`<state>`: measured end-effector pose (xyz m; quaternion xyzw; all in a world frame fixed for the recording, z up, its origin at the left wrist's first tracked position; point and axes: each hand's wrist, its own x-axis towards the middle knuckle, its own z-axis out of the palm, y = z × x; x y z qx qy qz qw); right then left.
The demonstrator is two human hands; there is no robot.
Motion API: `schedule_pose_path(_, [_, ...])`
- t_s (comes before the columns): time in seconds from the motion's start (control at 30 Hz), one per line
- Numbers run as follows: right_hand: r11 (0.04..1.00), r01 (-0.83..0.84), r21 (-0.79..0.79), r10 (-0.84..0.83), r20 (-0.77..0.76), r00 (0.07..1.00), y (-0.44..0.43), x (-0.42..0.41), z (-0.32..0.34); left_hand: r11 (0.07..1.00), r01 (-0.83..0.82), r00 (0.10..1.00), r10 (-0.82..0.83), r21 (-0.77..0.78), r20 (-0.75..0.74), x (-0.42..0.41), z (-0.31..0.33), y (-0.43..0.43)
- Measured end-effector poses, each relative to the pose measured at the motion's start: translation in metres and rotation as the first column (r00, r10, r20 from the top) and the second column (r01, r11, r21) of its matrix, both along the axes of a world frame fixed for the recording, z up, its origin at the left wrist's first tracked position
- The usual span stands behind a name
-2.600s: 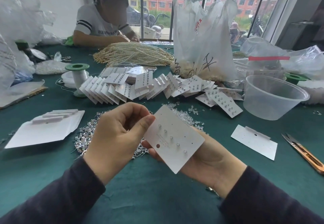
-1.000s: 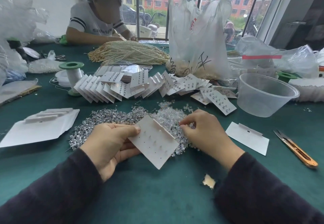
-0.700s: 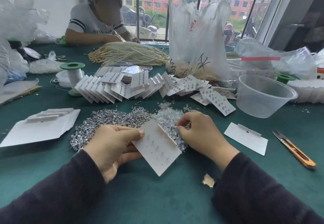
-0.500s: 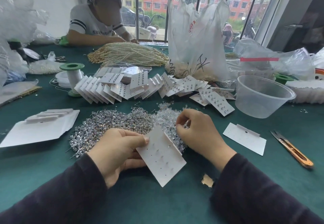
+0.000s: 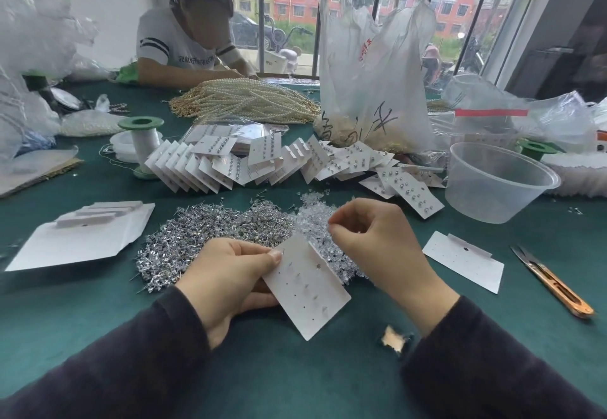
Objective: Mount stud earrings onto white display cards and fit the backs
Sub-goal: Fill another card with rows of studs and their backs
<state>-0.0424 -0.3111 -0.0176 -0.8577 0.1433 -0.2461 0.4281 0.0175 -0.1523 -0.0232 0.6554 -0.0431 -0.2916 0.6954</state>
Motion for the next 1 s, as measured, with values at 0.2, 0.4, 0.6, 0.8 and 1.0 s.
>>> schedule_pose_path(0.2, [0.997,-0.045,-0.066,0.052,0.109,0.993,0.025,-0.002,0.001,0.999,-0.042,0.998,0.042,-0.014,0.039,-0.003,0.000,-0.003])
schedule_pose_path(0.4, [0.988,-0.086,-0.127,0.107,0.173,0.979,0.037,-0.001,-0.005,0.998,-0.059,0.994,0.058,0.008,0.091,-0.004,-0.001,-0.004])
schedule_pose_path(0.6, [0.963,-0.084,-0.257,0.133,0.181,0.974,0.040,-0.001,-0.008,0.997,-0.072,0.993,0.071,0.012,0.100,-0.005,0.000,-0.003])
schedule_pose_path(0.8, [0.963,-0.136,-0.233,0.170,0.131,0.977,0.040,0.000,-0.010,0.997,-0.075,0.991,0.074,0.005,0.107,-0.005,0.001,-0.003])
schedule_pose_path(1.0, [0.969,-0.180,-0.171,0.201,0.110,0.974,0.039,0.001,-0.010,0.996,-0.087,0.990,0.084,0.014,0.113,-0.006,0.000,-0.003])
